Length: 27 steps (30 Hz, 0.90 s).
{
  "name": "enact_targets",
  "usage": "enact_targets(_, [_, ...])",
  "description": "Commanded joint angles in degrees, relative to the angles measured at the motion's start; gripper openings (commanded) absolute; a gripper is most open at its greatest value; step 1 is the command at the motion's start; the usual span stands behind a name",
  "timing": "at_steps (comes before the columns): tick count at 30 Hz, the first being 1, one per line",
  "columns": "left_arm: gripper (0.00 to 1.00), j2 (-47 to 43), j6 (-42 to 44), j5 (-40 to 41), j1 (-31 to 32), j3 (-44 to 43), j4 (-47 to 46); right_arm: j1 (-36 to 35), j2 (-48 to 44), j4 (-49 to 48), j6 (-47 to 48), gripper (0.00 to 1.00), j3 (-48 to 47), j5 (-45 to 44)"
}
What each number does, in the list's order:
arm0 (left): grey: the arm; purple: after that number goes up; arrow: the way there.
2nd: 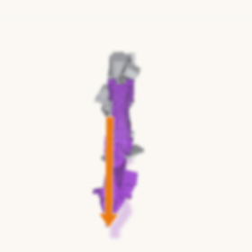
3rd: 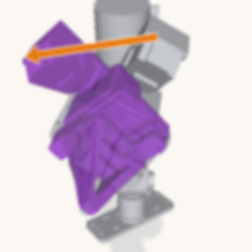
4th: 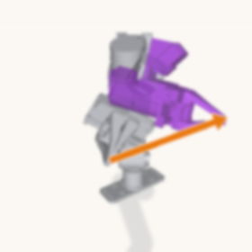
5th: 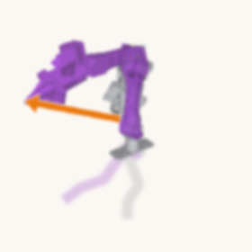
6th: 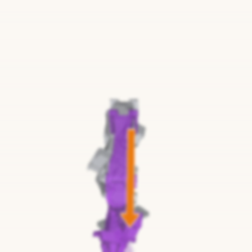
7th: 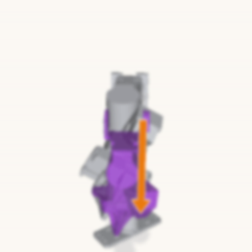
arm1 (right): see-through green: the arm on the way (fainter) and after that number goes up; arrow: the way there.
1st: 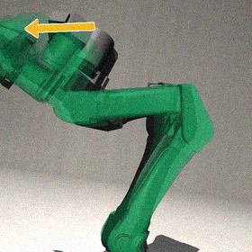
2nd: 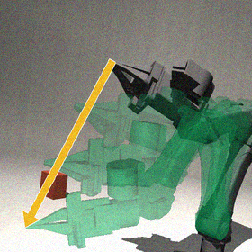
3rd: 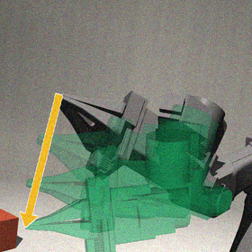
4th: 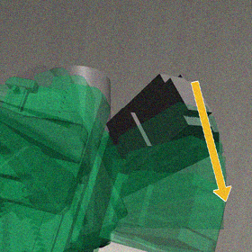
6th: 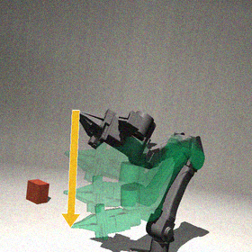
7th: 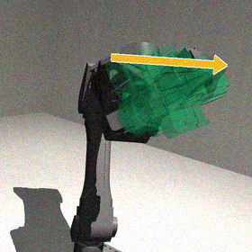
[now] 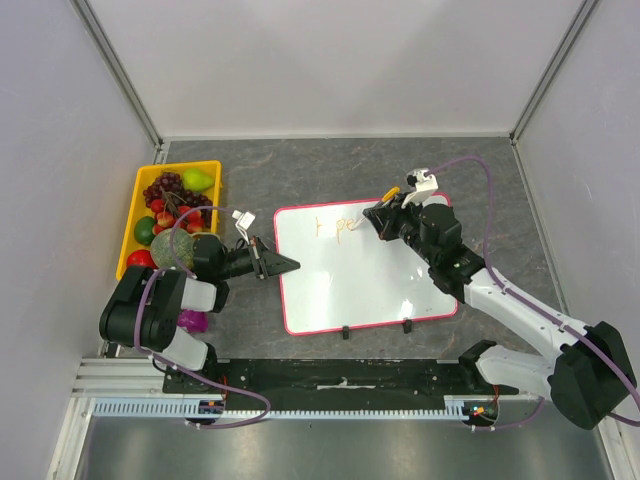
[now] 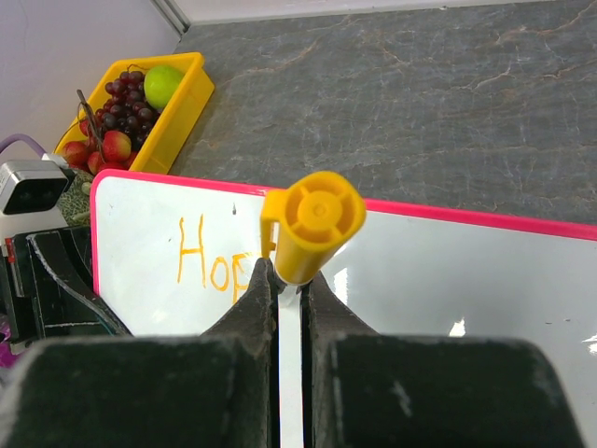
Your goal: Write a sentence on the whiteboard
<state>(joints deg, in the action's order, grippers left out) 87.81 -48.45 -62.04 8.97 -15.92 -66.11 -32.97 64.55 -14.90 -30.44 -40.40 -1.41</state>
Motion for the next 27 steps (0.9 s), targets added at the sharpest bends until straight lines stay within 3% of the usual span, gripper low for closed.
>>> enact_targets(1, [0.02, 0.5, 8.6, 3.5, 0.2, 0.1, 1.7, 1.0, -0.7, 3.3, 1.2, 0.00, -1.2, -2.9])
enact_targets(16, [0.02, 0.1, 8.7, 3.9, 0.3, 0.4, 1.9, 1.8, -11.3, 4.4, -2.3, 0.00, -2.0, 1.2])
enact_targets(27, [0.02, -0.3, 9.0, 4.0, 0.2, 0.6, 2.1, 2.2, -12.7, 5.9, -1.9, 0.00, -0.3, 1.2])
